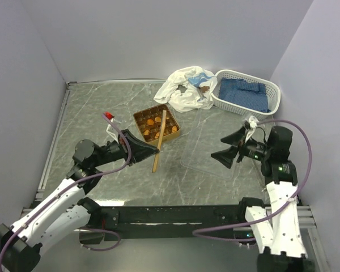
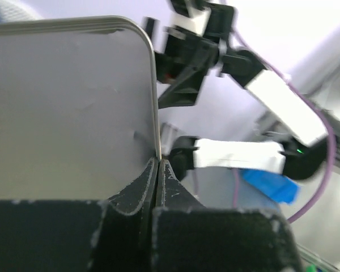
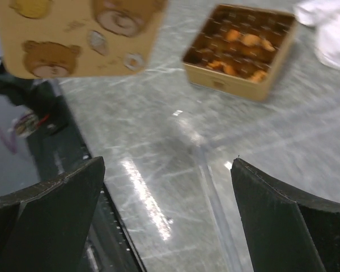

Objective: Pack the cookies

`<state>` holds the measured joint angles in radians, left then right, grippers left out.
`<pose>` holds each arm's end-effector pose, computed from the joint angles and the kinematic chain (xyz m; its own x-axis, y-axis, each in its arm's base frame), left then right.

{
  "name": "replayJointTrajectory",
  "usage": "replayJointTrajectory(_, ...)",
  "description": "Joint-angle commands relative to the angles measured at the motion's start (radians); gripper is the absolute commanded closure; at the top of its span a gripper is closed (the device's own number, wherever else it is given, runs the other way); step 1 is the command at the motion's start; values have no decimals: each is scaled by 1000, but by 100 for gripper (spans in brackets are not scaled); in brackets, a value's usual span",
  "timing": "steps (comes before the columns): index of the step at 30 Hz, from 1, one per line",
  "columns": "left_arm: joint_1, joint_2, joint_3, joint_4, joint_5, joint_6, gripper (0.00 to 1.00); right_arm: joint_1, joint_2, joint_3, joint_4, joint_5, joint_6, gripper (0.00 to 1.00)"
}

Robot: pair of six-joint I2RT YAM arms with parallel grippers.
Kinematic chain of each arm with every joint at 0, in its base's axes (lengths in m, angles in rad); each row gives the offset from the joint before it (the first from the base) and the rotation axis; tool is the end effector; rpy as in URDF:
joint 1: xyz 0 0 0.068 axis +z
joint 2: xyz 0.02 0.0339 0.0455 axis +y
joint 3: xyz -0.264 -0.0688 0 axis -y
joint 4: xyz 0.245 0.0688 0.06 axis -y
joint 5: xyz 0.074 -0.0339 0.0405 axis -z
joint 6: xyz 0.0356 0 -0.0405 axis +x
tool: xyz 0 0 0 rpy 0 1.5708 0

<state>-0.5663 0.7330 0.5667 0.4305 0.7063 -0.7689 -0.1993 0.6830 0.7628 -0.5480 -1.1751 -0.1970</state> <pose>0.1335 -0.1123 0.3352 -0.4931 -0.3134 -0.8116 0.8265 0.1224 -0.5494 0.1368 0.0059 0.3199 -0.2908 -0.0182 -0.9566 -0.8033 0.5479 0.2337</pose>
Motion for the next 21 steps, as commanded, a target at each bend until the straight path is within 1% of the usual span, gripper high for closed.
replayJointTrajectory(1, 0, 64, 10, 442, 148, -159, 99, 177, 98, 183, 134, 72, 58, 0)
replayJointTrajectory(3, 0, 92, 59, 438, 201, -173, 99, 227, 150, 271, 28, 107, -40, 0)
replayJointTrajectory(4, 0, 110, 82, 339, 223, -155, 99, 257, 168, 374, -28, 132, -203, 0)
replayJointTrajectory(5, 0, 118, 108, 261, 245, -82, 99, 268, 185, 436, -185, 140, -307, 0)
replayJointTrajectory(6, 0, 126, 169, 170, 272, -28, 99, 276, 223, 495, -272, 144, -414, 0)
replayJointTrajectory(7, 2, 140, 198, -42, 309, 29, 99, 284, 245, 606, -359, 158, -640, 0)
replayJointTrajectory(8, 0, 147, 223, -118, 337, 124, 99, 287, 266, 653, -515, 158, -754, 0)
replayJointTrajectory(9, 2, 155, 258, -194, 364, 163, 99, 288, 300, 688, -577, 160, -857, 0)
replayJointTrajectory(10, 3, 170, 269, -247, 428, 199, 99, 290, 312, 732, -620, 158, -1003, 0)
replayJointTrajectory(11, 2, 178, 280, -338, 456, 256, 99, 302, 325, 747, -683, 144, -1060, 0)
replayJointTrajectory(13, 2, 204, 301, -409, 524, 321, 99, 331, 357, 768, -737, 118, -1183, 0)
replayJointTrajectory(14, 3, 213, 306, -471, 565, 366, 99, 359, 365, 770, -748, 112, -1181, 0)
replayJointTrajectory(15, 2, 220, 309, -487, 584, 387, 99, 426, 378, 774, -747, 115, -1171, 0)
replayJointTrajectory(16, 2, 233, 308, -499, 604, 402, 99, 467, 383, 770, -739, 120, -1141, 0)
replayJointTrajectory(18, 2, 244, 311, -528, 659, 430, 99, 532, 372, 747, -654, 149, -1077, 0)
replayJointTrajectory(19, 2, 256, 312, -542, 668, 444, 99, 594, 365, 710, -611, 160, -1002, 0)
replayJointTrajectory(20, 2, 259, 317, -555, 677, 466, 99, 619, 357, 693, -546, 167, -972, 0)
replayJointTrajectory(21, 3, 263, 323, -581, 693, 477, 99, 645, 352, 676, -524, 179, -948, 0)
